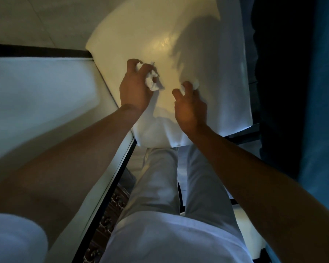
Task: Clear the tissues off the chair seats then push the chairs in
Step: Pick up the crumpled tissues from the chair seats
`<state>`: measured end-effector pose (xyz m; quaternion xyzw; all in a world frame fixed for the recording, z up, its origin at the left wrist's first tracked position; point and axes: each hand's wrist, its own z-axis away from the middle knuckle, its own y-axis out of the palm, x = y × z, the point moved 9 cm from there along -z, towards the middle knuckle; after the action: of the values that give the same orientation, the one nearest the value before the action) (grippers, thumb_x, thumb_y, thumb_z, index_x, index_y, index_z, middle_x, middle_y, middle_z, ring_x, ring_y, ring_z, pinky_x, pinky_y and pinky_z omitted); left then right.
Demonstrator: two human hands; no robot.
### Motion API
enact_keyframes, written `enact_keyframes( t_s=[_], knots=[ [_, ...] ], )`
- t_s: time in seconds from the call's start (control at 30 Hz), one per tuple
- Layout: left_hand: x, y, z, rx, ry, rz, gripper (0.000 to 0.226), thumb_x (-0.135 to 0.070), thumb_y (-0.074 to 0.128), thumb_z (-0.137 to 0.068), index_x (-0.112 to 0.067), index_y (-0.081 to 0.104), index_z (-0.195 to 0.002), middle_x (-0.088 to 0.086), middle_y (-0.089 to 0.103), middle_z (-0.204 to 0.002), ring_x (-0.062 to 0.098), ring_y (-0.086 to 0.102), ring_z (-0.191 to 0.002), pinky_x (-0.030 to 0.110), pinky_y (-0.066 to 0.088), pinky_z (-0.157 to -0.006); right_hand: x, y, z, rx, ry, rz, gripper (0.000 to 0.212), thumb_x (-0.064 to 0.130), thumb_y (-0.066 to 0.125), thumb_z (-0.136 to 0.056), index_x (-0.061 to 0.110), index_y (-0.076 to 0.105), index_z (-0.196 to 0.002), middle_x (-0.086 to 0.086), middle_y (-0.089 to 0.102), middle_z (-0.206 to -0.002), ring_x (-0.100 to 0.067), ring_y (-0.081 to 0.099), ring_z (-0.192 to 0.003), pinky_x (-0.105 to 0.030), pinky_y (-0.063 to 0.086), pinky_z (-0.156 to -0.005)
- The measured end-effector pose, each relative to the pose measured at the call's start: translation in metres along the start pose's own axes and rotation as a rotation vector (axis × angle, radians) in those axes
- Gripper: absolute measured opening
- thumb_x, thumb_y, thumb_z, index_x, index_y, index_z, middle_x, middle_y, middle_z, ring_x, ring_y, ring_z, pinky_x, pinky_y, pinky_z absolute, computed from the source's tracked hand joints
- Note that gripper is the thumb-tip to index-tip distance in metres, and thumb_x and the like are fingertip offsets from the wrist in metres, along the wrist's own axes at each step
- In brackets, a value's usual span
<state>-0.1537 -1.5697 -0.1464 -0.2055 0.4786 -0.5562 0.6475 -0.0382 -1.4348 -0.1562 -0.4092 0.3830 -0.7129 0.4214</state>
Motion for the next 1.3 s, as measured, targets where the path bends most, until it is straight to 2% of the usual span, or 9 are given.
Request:
enact_keyframes(
  t_s=[0.13,0.27,0.4,0.73,0.83,0.97,1.1,1.23,1.3],
  knots=[
    [0.006,0.002,0.023,-0.072,-0.126,0.207,0.026,-0.027,0.071,-0.089,-0.016,0.070,-0.113,0.011,0.055,-0.127,0.021,0.064,-0.099,0.023,0.043,-0.076,-0.007,-0.010,0.002,-0.046,-0.001,-0.083,0.023,0.009,0.077,-0.083,0.016,0.068,-0.103,-0.015,0.065,-0.118,-0.035,0.067,-0.088,-0.038,0.058,-0.052],
    [0.012,0.003,0.041,-0.128,-0.234,0.338,0.028,-0.026,0.070,-0.088,-0.014,0.072,-0.114,0.013,0.058,-0.122,0.021,0.065,-0.102,0.025,0.051,-0.087,-0.011,-0.020,0.014,-0.067,0.045,-0.118,0.020,0.016,0.075,-0.089,0.016,0.069,-0.108,-0.014,0.064,-0.122,-0.033,0.067,-0.096,-0.037,0.059,-0.058],
    [0.002,0.000,0.055,-0.104,-0.184,0.324,0.029,-0.025,0.070,-0.088,-0.014,0.071,-0.115,0.014,0.056,-0.123,0.024,0.065,-0.102,0.026,0.050,-0.087,-0.012,-0.031,0.024,-0.062,0.076,-0.173,0.024,0.018,0.072,-0.092,0.017,0.068,-0.116,-0.014,0.060,-0.131,-0.033,0.067,-0.103,-0.040,0.059,-0.064],
    [-0.036,-0.071,0.084,-0.205,-0.045,0.371,0.028,-0.025,0.073,-0.088,-0.016,0.072,-0.114,0.008,0.056,-0.121,0.009,0.059,-0.096,-0.003,0.036,-0.083,-0.003,-0.135,0.045,-0.288,0.050,-0.329,0.024,0.018,0.072,-0.093,0.018,0.071,-0.117,-0.010,0.063,-0.134,-0.028,0.070,-0.104,-0.035,0.059,-0.069],
    [-0.057,-0.103,0.105,-0.242,-0.003,0.372,0.026,-0.026,0.071,-0.087,-0.020,0.071,-0.112,0.005,0.055,-0.122,0.012,0.062,-0.098,0.002,0.040,-0.082,0.008,-0.186,0.062,-0.362,0.002,-0.388,0.024,0.017,0.072,-0.093,0.017,0.072,-0.116,-0.010,0.064,-0.133,-0.029,0.071,-0.099,-0.035,0.058,-0.066],
    [-0.093,-0.154,0.148,-0.353,0.077,0.399,0.024,-0.021,0.074,-0.087,-0.020,0.072,-0.111,0.003,0.055,-0.125,0.012,0.063,-0.103,0.019,0.051,-0.083,0.021,-0.251,0.092,-0.433,-0.125,-0.403,0.022,0.019,0.070,-0.094,0.017,0.071,-0.116,-0.010,0.065,-0.128,-0.030,0.072,-0.086,-0.033,0.055,-0.055],
    [-0.125,-0.194,0.185,-0.414,0.147,0.407,0.025,-0.022,0.075,-0.087,-0.021,0.073,-0.112,-0.001,0.054,-0.123,0.009,0.060,-0.105,0.031,0.057,-0.081,0.025,-0.316,0.121,-0.499,-0.239,-0.423,0.021,0.020,0.070,-0.093,0.018,0.072,-0.114,-0.006,0.066,-0.126,-0.027,0.072,-0.085,-0.029,0.051,-0.056],
    [-0.167,-0.253,0.216,-0.549,0.224,0.412,0.027,-0.027,0.072,-0.086,-0.017,0.073,-0.111,-0.005,0.052,-0.120,-0.005,0.055,-0.096,0.011,0.047,-0.083,0.018,-0.385,0.150,-0.570,-0.310,-0.441,0.023,0.021,0.068,-0.095,0.019,0.071,-0.117,-0.003,0.064,-0.131,-0.024,0.070,-0.089,-0.031,0.053,-0.062],
    [-0.188,-0.281,0.235,-0.579,0.255,0.440,0.025,-0.023,0.073,-0.087,-0.015,0.073,-0.111,-0.005,0.052,-0.120,-0.011,0.056,-0.098,0.021,0.053,-0.079,0.017,-0.419,0.167,-0.617,-0.334,-0.461,0.024,0.022,0.067,-0.095,0.019,0.071,-0.119,-0.002,0.062,-0.132,-0.022,0.069,-0.091,-0.035,0.057,-0.064]
  ],
)
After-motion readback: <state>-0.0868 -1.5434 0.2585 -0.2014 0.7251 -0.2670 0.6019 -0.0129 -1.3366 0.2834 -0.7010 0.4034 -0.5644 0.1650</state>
